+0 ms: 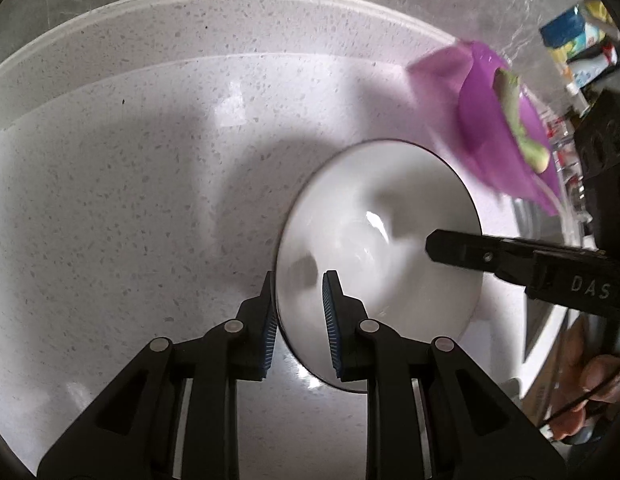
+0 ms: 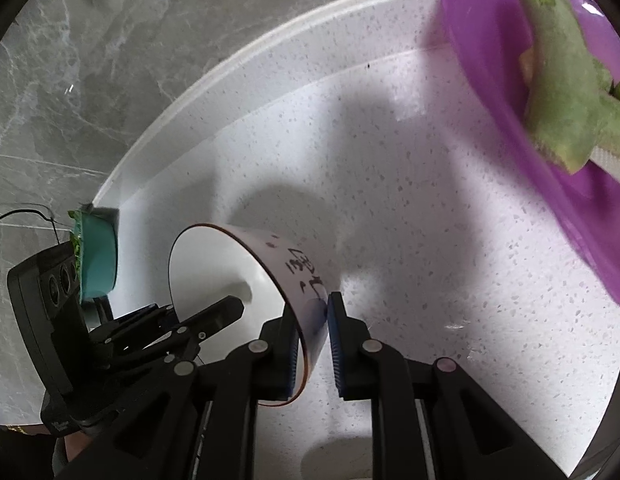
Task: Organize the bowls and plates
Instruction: 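Carry the white bowl over the stack and lower it onto the stacked bowl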
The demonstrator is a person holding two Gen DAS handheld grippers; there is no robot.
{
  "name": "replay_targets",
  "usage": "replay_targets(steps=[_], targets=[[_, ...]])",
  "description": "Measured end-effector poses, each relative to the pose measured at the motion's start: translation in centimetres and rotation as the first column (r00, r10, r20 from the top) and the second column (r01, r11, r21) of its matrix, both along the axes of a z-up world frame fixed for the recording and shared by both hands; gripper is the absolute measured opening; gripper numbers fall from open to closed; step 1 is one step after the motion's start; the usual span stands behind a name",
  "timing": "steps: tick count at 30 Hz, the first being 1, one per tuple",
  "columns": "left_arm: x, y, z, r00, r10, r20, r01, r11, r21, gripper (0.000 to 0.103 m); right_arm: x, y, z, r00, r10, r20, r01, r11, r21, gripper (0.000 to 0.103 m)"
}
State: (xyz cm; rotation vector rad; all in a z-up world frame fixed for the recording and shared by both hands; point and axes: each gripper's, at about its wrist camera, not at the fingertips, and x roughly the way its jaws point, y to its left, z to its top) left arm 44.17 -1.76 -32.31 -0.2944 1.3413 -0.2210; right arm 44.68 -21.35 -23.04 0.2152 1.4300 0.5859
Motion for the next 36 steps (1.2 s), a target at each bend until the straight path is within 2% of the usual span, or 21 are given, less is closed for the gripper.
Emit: replay_targets(steps=[2, 3, 4, 6, 8, 9, 10, 11, 12, 13, 15, 18, 22, 24, 28, 36], targets=[[-0.1, -0.1, 0.3, 1.000, -0.002, 0.020, 0.001, 0.999, 0.040, 0.022, 0.0, 0.3, -0.2, 1.000, 0.008, 0.004, -0.008, 1.000, -0.015, 0.016], [-0.2, -0.1, 0.6, 0.999, -0.004, 0.032, 0.002, 0.997, 0.071, 0.028, -0.1, 0.5, -0.2, 1.000, 0.021, 0.008, -0.021, 0.999, -0.029, 0.016], [-0.3, -0.2, 0.9, 0.999, -0.005, 0.040, 0.002, 0.996, 0.088, 0.047, -0.1, 0.6, -0.1, 1.000, 0.023, 0.010, -0.023, 0.999, -0.034, 0.016], [-0.5, -0.1, 1.6, 0.998, -0.006, 0.058, -0.001, 0.993, 0.120, 0.071, -0.1, 0.7, 0.2, 0.999, 0.025, 0.021, -0.024, 0.999, -0.046, 0.018], [-0.9, -0.3, 2.2, 0.997, -0.035, 0.075, 0.023, 0.988, 0.151, 0.071, -0.3, 1.0, 0.8, 0.999, 0.038, 0.040, -0.035, 0.997, -0.061, 0.030], [-1.1, -0.3, 2.4, 0.996, -0.041, 0.079, 0.028, 0.987, 0.160, 0.071, -0.3, 1.1, 1.0, 0.998, 0.044, 0.050, -0.040, 0.996, -0.075, 0.040], [-1.1, -0.3, 2.5, 0.995, -0.043, 0.085, 0.029, 0.987, 0.157, 0.069, -0.4, 1.1, 1.2, 0.997, 0.053, 0.060, -0.047, 0.995, -0.087, 0.046], [-1.3, -0.1, 2.4, 0.996, -0.034, 0.087, 0.021, 0.989, 0.149, 0.063, -0.5, 1.3, 1.3, 0.996, 0.061, 0.063, -0.055, 0.994, -0.092, 0.047], [-1.5, 0.2, 2.4, 0.996, -0.029, 0.083, 0.017, 0.990, 0.140, 0.034, -0.5, 1.2, 1.3, 0.996, 0.061, 0.063, -0.055, 0.994, -0.093, 0.047], [-1.7, 0.4, 2.1, 0.997, -0.024, 0.068, 0.015, 0.992, 0.124, 0.022, -0.5, 1.2, 1.2, 0.996, 0.060, 0.063, -0.053, 0.994, -0.099, 0.047], [-1.8, 0.4, 1.4, 0.999, -0.024, 0.046, 0.020, 0.996, 0.090, 0.020, -0.5, 1.1, 0.8, 0.997, 0.058, 0.055, -0.052, 0.994, -0.098, 0.046], [-2.1, 0.1, 1.2, 0.999, -0.030, 0.033, 0.027, 0.997, 0.075, 0.018, -0.7, 0.6, 0.1, 0.998, 0.065, 0.025, -0.062, 0.995, -0.075, 0.025], [-2.7, -0.1, 1.2, 0.999, -0.036, 0.037, 0.033, 0.997, 0.065, 0.016, -1.4, 1.2, -0.1, 0.994, 0.108, 0.023, -0.106, 0.990, -0.090, 0.013], [-2.9, -0.1, 1.2, 0.999, -0.038, 0.035, 0.035, 0.997, 0.069, 0.016, -1.7, 1.6, 0.1, 0.992, 0.123, 0.036, -0.118, 0.986, -0.116, 0.013], [-2.9, 0.0, 1.1, 0.999, -0.037, 0.017, 0.036, 0.998, 0.049, 0.016, -1.4, 1.0, -0.1, 0.996, 0.093, 0.010, -0.091, 0.992, -0.081, 0.012], [-2.7, -0.7, 1.8, 0.999, -0.050, 0.009, 0.049, 0.998, 0.041, 0.016, -1.3, 1.1, 0.8, 0.996, 0.089, 0.028, -0.087, 0.993, -0.082, 0.012]])
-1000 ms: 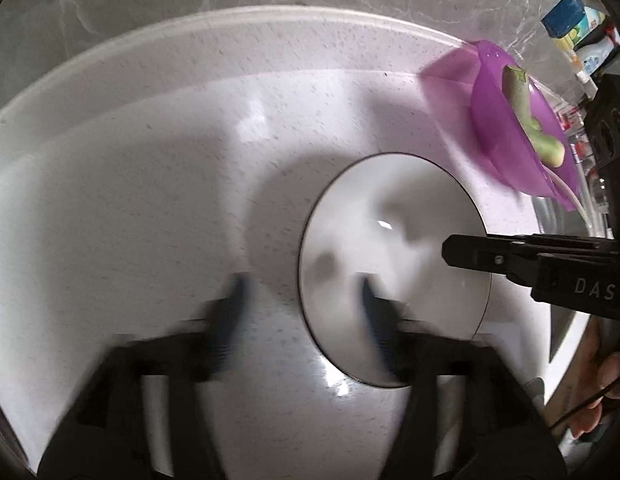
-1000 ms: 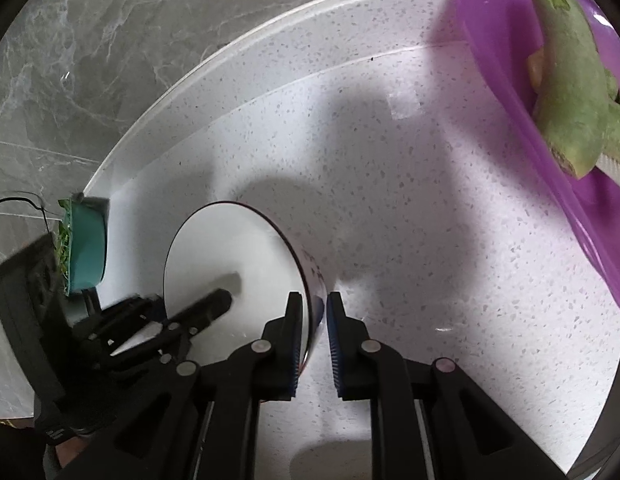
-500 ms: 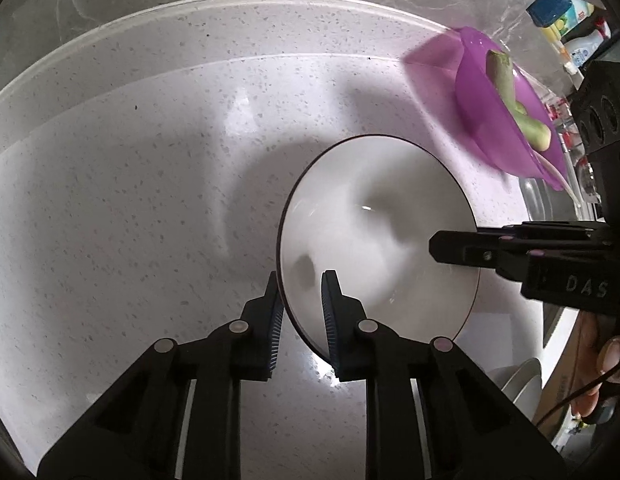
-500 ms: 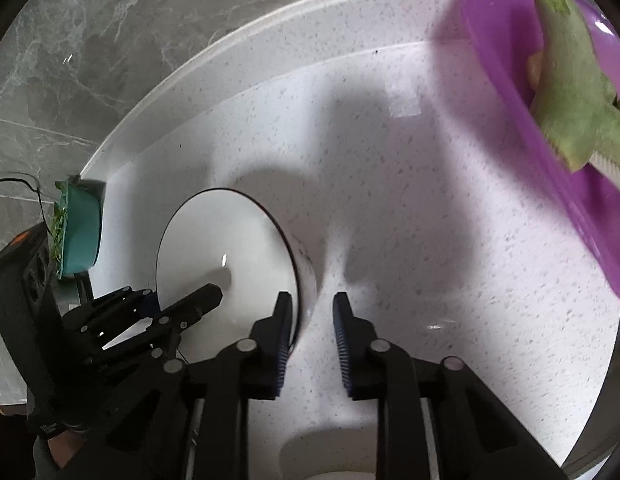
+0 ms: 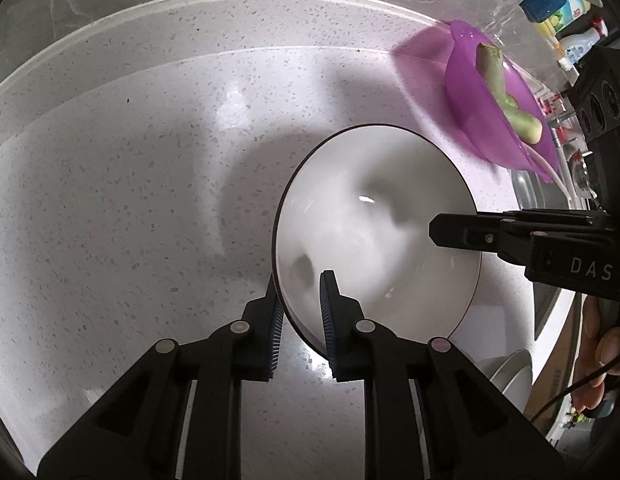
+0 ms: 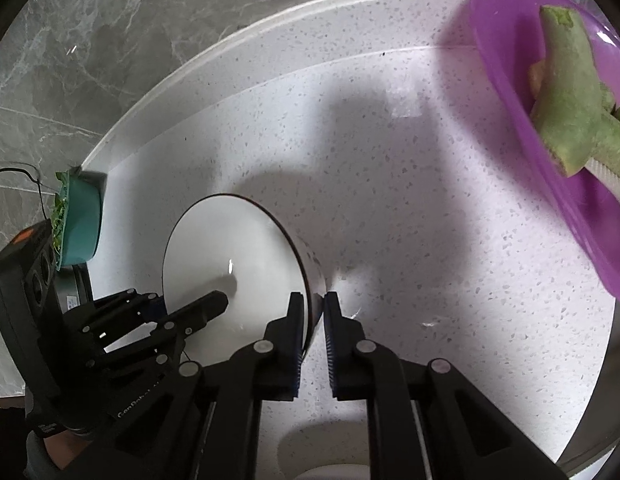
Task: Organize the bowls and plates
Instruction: 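Carry the white bowl over the stack and lower it onto the stacked bowl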
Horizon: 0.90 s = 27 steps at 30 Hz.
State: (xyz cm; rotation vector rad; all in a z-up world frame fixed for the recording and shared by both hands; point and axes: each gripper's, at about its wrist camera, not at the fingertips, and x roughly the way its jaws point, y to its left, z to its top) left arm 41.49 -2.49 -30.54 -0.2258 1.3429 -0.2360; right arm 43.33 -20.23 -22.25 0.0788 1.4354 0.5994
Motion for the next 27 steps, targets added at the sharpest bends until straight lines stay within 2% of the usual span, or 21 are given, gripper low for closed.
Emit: replay_targets(steps=[6, 13, 18, 27], targets=[[-0.3, -0.6, 1.7, 1.000, -0.012, 0.014, 0.012, 1.000, -0.001, 0.016, -0.5, -0.6, 1.0, 1.000, -0.007, 0.009, 0.007, 1.000, 0.011, 0.013], [-1.9, -1.6, 5.1, 0.998, -0.026, 0.049, 0.027, 1.000, -0.008, 0.016, -2.0, -2.2, 3.2, 1.000, -0.012, 0.024, 0.011, 0.999, 0.040, 0.013], [-4.4, -3.0, 7.8, 0.996, -0.046, 0.078, 0.047, 0.999, -0.008, 0.016, -3.9, -3.9, 5.1, 0.999, -0.017, 0.047, 0.014, 0.998, 0.067, 0.013], [-11.1, -7.5, 10.0, 0.992, -0.085, 0.094, 0.087, 0.996, -0.019, 0.016, -9.1, -8.4, 7.4, 0.996, -0.024, 0.086, 0.016, 0.995, 0.098, 0.016]])
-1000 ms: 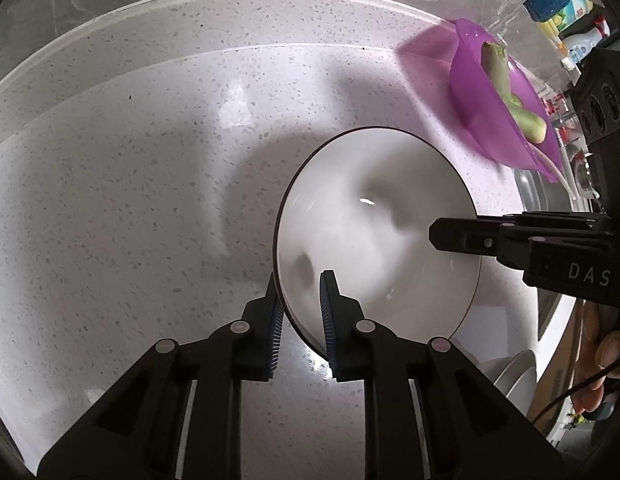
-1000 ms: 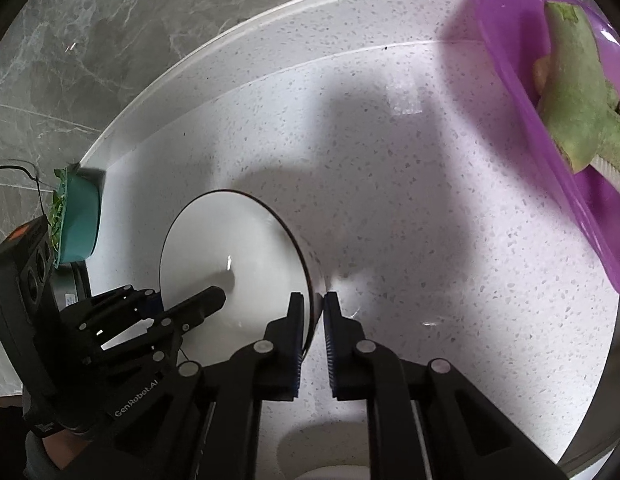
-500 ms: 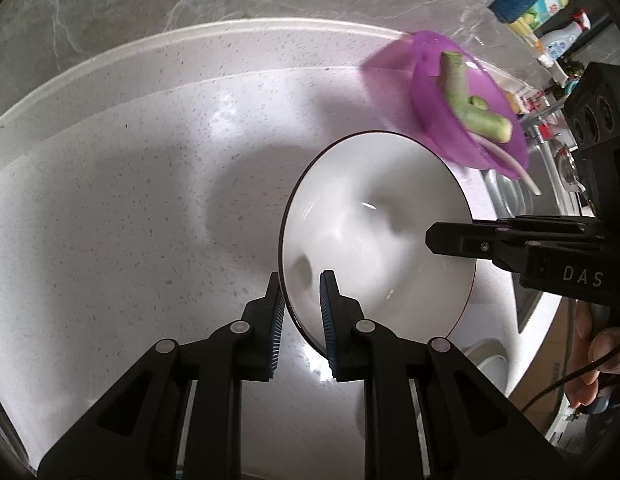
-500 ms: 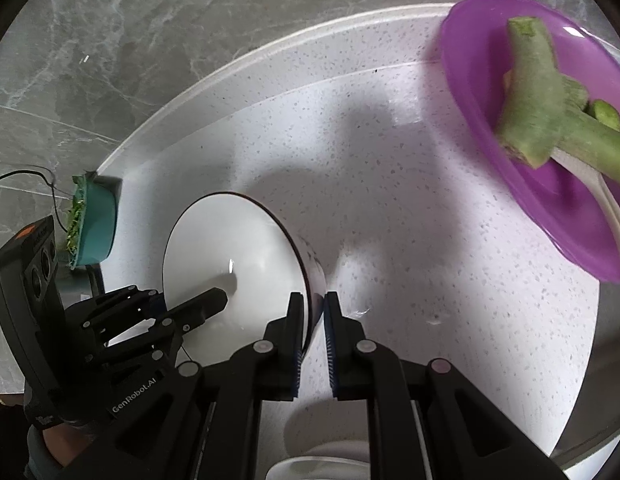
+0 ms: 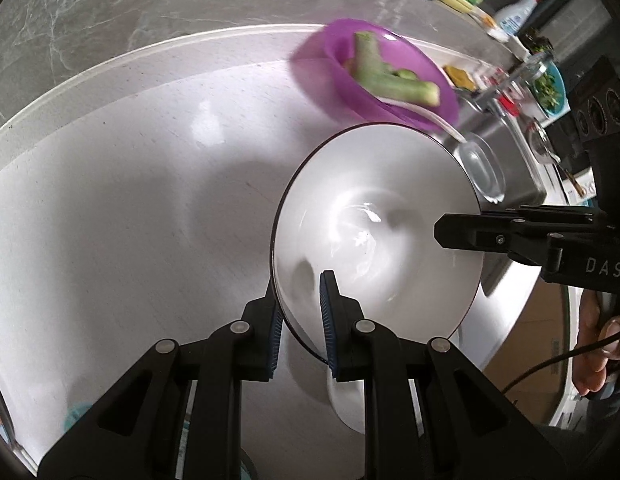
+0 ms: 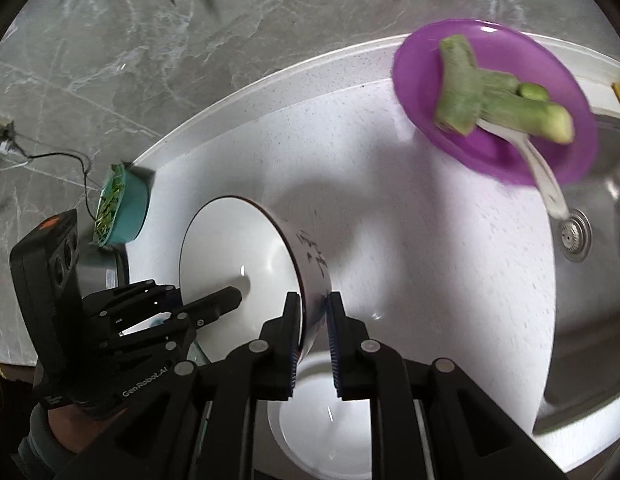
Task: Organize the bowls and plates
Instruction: 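Carry the white bowl over the stack and lower it onto the stacked bowl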
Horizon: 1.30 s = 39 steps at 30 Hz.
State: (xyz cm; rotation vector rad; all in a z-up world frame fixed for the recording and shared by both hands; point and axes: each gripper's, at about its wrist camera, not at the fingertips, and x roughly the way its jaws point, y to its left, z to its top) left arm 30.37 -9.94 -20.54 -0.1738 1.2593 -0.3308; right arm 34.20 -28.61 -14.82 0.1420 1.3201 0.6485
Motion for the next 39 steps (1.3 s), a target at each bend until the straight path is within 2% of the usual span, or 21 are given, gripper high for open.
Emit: replay_targets(steps=[5, 12, 18, 23, 27, 35, 39], targets=[[-4.0, -1.9, 0.0, 1.000, -0.014, -0.018, 0.013, 1.000, -0.020, 0.016, -3.0, -2.6, -0.2, 1.000, -0.011, -0.007, 0.011, 1.000, 0.017, 0.017], [-9.1, -4.9, -2.1, 0.997, -0.022, -0.080, 0.019, 0.999, -0.040, 0.016, -6.4, -5.7, -2.1, 0.998, -0.027, -0.048, 0.028, 0.999, 0.017, 0.017], [-12.1, -6.3, -3.6, 0.993, -0.023, -0.112, 0.019, 0.999, -0.037, 0.016, -7.8, -6.9, -3.3, 0.997, -0.028, -0.067, 0.029, 0.999, 0.013, 0.017], [-12.4, -6.9, -4.9, 0.993, -0.015, -0.117, 0.013, 1.000, -0.021, 0.016, -8.0, -7.4, -4.5, 0.997, -0.024, -0.078, 0.024, 1.000, 0.005, 0.017], [-10.7, -7.6, -5.9, 0.994, -0.017, -0.111, 0.018, 1.000, 0.008, 0.016, -8.2, -7.4, -5.2, 0.996, -0.020, -0.082, 0.019, 1.000, -0.012, 0.017], [-9.4, -7.5, -6.0, 0.997, -0.003, -0.076, 0.008, 0.998, 0.061, 0.016, -8.7, -6.6, -6.0, 0.999, 0.007, -0.039, -0.009, 0.998, -0.063, 0.016], [-9.3, -7.8, -5.9, 0.999, 0.002, -0.040, 0.001, 0.996, 0.091, 0.030, -9.0, -6.2, -6.4, 0.999, 0.025, -0.038, -0.028, 0.997, -0.070, 0.015]])
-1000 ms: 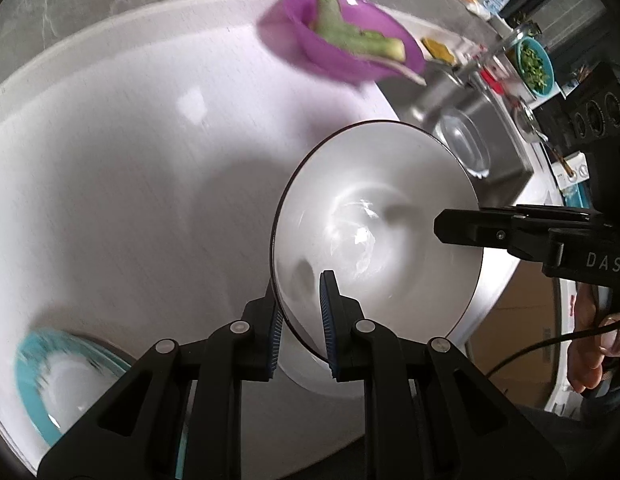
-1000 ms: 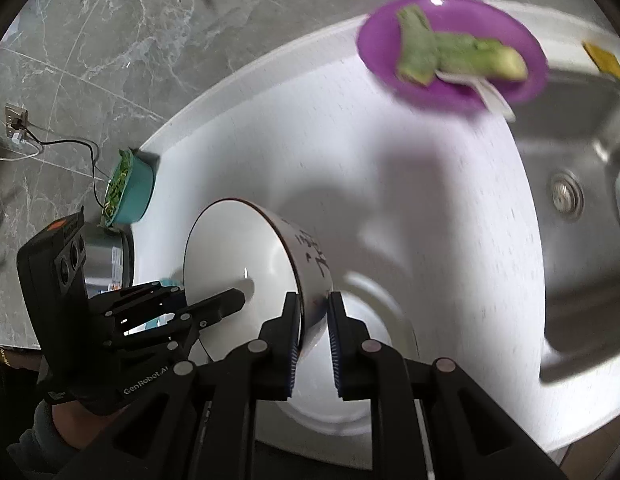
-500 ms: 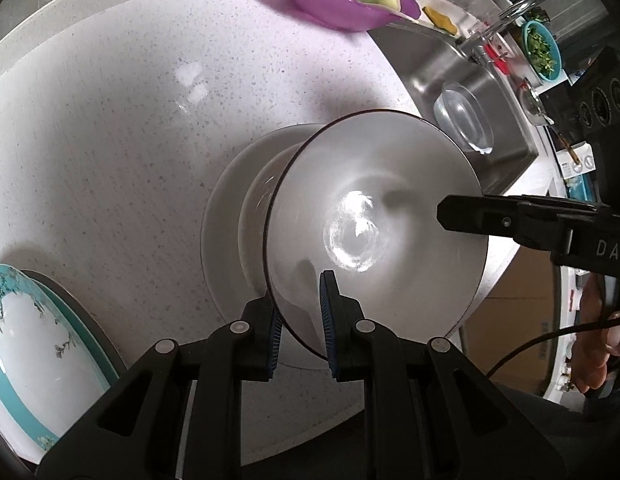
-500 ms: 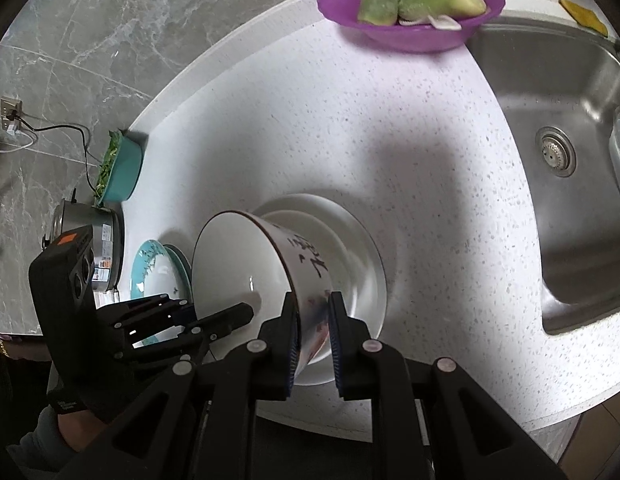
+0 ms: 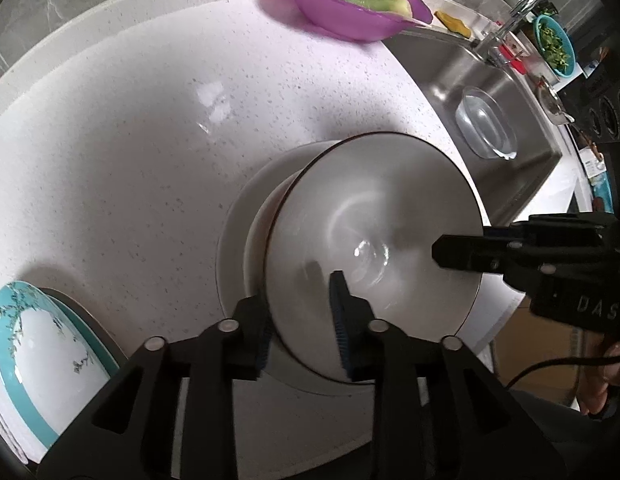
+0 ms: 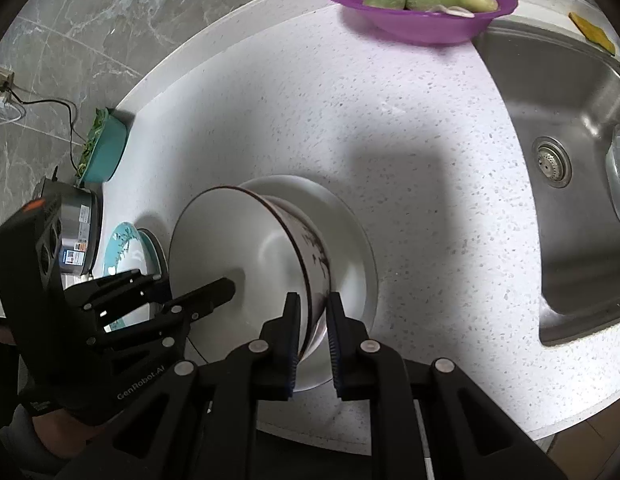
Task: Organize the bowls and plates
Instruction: 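Open both grippers and lift them off the bowl rim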
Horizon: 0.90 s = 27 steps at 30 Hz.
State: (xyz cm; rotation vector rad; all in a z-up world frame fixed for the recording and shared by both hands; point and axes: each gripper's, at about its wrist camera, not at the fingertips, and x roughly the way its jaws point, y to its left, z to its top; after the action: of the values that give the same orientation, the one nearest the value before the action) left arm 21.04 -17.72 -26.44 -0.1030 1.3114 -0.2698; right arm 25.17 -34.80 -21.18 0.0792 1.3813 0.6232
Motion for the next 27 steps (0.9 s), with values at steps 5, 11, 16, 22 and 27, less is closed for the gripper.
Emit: replay_targets(steps=[5, 11, 16, 22, 27], targets=[[-0.1, -0.5, 0.4, 0.999, -0.005, 0.040, 0.004, 1.000, 0.011, 0.049, -0.2, 0.2, 0.0, 1.000, 0.011, 0.017, -0.011, 1.000, -0.015, 0.015], [0.0, -0.4, 0.6, 0.998, 0.003, 0.058, -0.003, 1.000, 0.004, 0.052, 0.1, 0.0, -0.4, 1.000, 0.007, 0.000, -0.007, 1.000, -0.019, 0.018], [-0.2, 0.0, 0.6, 0.998, -0.001, 0.067, 0.001, 1.000, -0.002, 0.056, 0.5, -0.2, -0.2, 1.000, -0.015, -0.005, 0.015, 1.000, -0.009, 0.018], [-0.3, -0.1, 1.2, 0.996, -0.009, 0.093, 0.009, 1.000, -0.008, 0.064, 1.0, -0.5, -0.6, 0.999, -0.044, -0.020, 0.044, 0.999, -0.010, 0.024], [-0.9, 1.8, 3.8, 0.978, 0.057, 0.202, -0.055, 0.998, -0.019, 0.074, 1.7, -0.9, -0.5, 0.996, -0.084, -0.031, 0.085, 0.996, 0.007, 0.024]])
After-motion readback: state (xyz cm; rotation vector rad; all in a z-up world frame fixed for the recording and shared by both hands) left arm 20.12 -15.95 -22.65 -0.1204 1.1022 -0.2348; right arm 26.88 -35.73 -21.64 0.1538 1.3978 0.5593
